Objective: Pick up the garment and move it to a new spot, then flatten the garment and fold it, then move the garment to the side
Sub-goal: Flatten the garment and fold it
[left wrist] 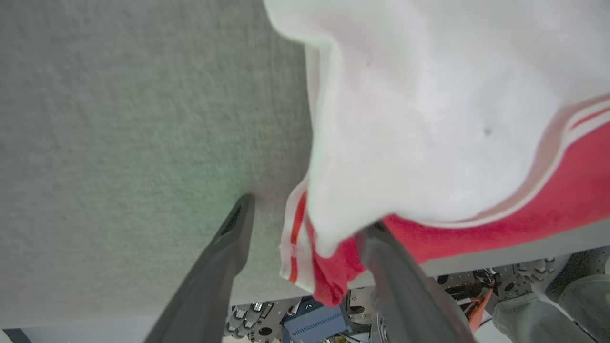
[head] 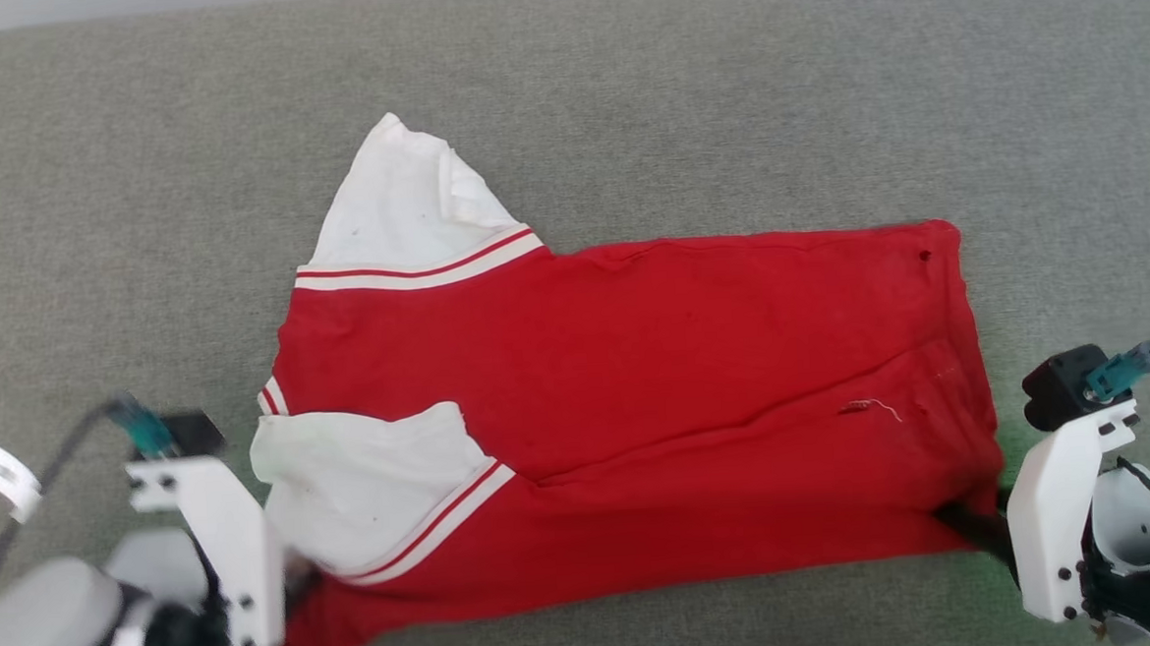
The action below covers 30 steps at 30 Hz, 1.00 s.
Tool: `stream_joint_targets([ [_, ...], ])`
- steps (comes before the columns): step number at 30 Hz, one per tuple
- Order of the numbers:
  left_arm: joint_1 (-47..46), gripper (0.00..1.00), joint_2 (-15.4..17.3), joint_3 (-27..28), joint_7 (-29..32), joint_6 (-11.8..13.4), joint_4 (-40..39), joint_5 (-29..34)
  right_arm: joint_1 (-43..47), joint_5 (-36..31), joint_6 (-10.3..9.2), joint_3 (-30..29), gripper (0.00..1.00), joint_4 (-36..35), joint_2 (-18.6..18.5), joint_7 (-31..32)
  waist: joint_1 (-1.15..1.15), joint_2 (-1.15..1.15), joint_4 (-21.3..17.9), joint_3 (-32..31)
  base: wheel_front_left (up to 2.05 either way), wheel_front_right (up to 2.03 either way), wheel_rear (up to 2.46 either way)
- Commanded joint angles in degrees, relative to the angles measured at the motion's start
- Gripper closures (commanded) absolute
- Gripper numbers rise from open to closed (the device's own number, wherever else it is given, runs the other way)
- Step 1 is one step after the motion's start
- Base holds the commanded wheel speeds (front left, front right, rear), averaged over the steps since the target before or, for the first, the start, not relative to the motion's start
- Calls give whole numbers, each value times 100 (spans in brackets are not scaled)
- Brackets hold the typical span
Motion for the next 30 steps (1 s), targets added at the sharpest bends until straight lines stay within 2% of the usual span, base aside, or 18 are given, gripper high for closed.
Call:
stream_joint_targets([
  [1,-171,0,105,107,-26,43,-49,106,-62,0,-4,-27,0,11,24,-120,0,0,-41,-16,0,0,0],
  [7,-688,0,501,317,146,-23,-347,271,-108,-62,-2,-176,0,-458,66,-885,0,0,-263,-47,0,0,0],
  [10,-1020,0,595,409,179,-150,-340,381,-145,-169,-2,-205,0,-700,135,-1428,0,0,-447,-19,0,0,0],
  [13,-1409,0,619,482,142,-392,-204,555,-243,-353,-2,-178,0,-873,258,-2076,0,0,-670,34,0,0,0],
  [22,-2550,0,202,442,-108,-1370,1087,958,-620,-1196,-3,-25,0,-777,794,-4145,0,0,-1444,245,0,0,0],
  [30,-3156,0,-40,370,-225,-1996,2395,1130,-762,-1480,-2,228,0,-375,1183,-4914,0,0,-1933,486,0,0,0],
])
